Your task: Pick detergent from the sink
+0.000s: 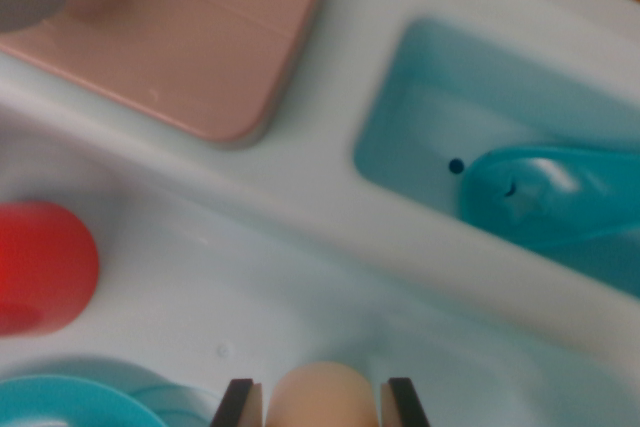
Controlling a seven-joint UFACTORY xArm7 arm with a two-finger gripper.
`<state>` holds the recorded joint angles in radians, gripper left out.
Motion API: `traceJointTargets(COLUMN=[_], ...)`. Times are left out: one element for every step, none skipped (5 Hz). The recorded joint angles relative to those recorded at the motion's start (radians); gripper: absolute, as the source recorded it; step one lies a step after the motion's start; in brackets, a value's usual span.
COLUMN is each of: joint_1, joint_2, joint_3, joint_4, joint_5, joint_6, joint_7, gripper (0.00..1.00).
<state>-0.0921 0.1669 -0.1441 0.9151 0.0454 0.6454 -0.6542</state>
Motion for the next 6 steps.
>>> traceJointTargets(joint_1=[0.0, 0.0002, 0.0002, 0.0005, 0.0005, 0.0009], joint_2=[0.0, -0.009, -0.009, -0.02, -0.02, -0.033], joint_3=[0.0, 0.0, 0.0, 0.0, 0.0, 0.0], joint_4=[0.0, 0.015, 0.015, 0.035, 0.035, 0.058], joint_5=[0.0, -0.002, -0.002, -0.0046, -0.0046, -0.0076], joint_6=[0.0, 0.024, 0.024, 0.054, 0.054, 0.09], joint_7=[0.0, 0.001, 0.001, 0.003, 0.003, 0.006], gripper=[1.0, 1.0, 1.0, 1.0, 1.0, 1.0])
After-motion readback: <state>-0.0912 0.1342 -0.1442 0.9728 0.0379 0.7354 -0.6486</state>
